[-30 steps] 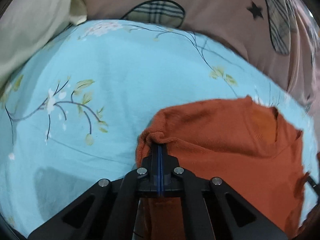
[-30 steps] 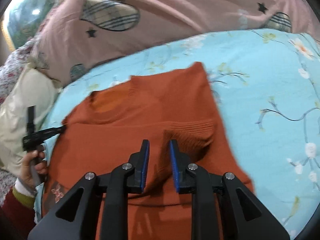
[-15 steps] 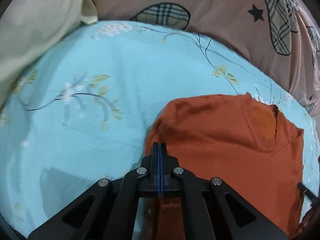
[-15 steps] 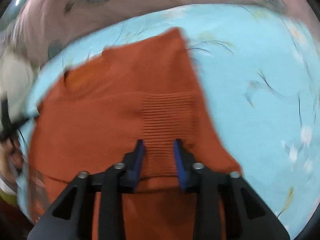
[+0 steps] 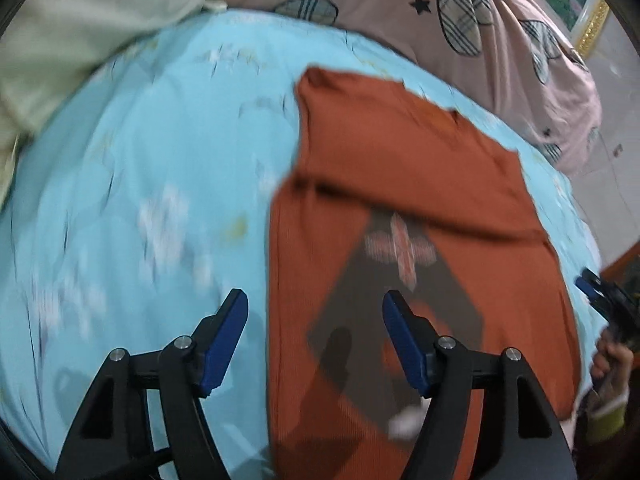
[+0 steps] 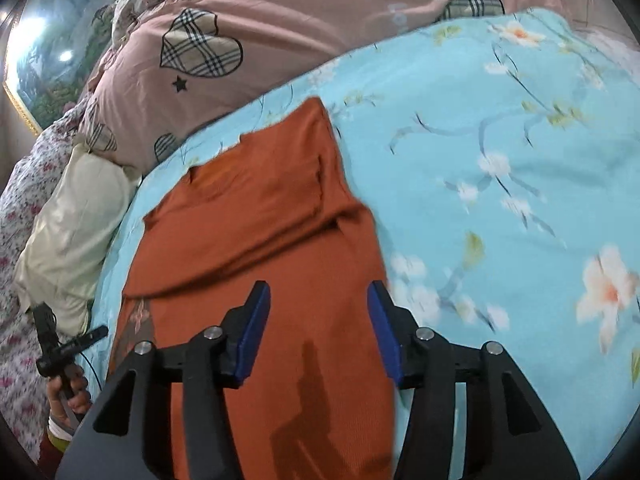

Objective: Fold small clothes
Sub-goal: 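Grasp the hem with both grippers and lift it toward the collar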

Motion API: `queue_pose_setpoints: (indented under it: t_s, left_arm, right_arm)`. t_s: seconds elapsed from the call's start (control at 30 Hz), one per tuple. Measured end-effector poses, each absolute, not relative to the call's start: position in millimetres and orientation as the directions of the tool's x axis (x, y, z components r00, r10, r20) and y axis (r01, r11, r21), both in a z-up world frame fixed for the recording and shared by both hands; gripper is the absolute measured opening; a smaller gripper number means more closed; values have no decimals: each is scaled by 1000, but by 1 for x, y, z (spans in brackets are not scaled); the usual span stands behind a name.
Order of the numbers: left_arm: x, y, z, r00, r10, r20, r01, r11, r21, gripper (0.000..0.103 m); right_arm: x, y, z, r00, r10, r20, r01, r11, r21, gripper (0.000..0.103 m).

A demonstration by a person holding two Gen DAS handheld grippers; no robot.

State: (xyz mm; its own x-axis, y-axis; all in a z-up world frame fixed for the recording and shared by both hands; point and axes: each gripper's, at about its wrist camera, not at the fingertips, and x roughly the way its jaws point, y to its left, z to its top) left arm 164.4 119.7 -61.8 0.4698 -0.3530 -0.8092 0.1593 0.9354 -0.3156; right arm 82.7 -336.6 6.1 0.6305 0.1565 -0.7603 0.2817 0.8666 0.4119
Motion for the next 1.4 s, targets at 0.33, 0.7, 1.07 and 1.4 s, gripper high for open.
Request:
queue_pose_setpoints:
  t_s: [0.33, 0.7, 1.07, 1.4]
  left_arm:
    - [37, 118, -88, 352, -558, -751, 274, 829, -487, 70]
    - [4, 116, -111, 284, -597, -750, 297, 799, -523, 34]
    - [2, 122, -81, 372, -577, -728, 325, 815, -480, 5]
    - [26, 147, -3, 554, -574, -603, 329, 817, -474, 5]
  right_arm:
    - [-5, -302, -23, 491, 464, -737, 88, 816, 572, 53]
    - [-51, -273, -29, 536, 503, -677, 44, 785, 618, 40]
    - [-71, -279, -8, 589, 494, -640, 10, 787, 617, 7]
    - [-40, -290, 29, 672, 498, -548, -43, 765, 642, 7]
